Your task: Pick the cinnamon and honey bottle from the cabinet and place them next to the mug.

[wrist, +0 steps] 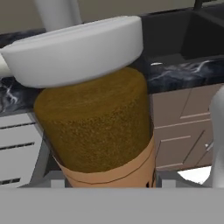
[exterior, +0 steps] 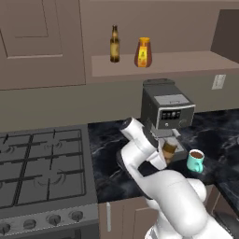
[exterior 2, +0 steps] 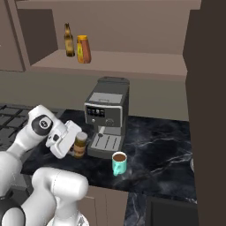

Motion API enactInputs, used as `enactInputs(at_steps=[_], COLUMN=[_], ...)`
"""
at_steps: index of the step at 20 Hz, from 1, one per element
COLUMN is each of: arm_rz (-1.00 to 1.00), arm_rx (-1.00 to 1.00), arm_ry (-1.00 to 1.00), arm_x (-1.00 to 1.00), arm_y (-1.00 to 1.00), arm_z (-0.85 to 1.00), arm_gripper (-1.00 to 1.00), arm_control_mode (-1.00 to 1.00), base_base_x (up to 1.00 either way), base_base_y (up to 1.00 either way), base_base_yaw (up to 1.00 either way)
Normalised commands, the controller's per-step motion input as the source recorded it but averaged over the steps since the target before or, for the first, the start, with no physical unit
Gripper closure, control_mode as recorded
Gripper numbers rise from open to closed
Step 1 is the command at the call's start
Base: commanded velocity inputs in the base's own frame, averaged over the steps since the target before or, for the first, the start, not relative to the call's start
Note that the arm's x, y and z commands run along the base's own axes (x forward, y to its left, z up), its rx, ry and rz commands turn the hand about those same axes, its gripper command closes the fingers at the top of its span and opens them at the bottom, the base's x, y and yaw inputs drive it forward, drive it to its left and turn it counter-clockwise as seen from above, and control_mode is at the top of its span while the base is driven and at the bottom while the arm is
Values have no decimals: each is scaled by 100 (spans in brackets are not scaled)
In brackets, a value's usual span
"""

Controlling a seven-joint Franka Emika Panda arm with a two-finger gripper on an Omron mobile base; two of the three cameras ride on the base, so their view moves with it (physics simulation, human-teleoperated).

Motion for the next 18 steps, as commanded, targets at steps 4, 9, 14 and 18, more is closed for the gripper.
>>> enactInputs(at_steps=[4, 9, 14, 18], arm_rz=[1, 10, 11, 2], arm_rx=[-7, -4, 0, 0], arm_ry=[0, 0, 0, 0], arm_x=[0, 0, -8, -14], arm_y=[0, -13, -29, -48], arm_z=[-18, -2, 0, -1], arm_gripper=[100, 100, 100, 100], arm_control_mode=[-100, -100, -100, -100], base_base_x=[0, 0, 0, 0], base_base_y=[0, 0, 0, 0], base_base_yaw=[0, 0, 0, 0])
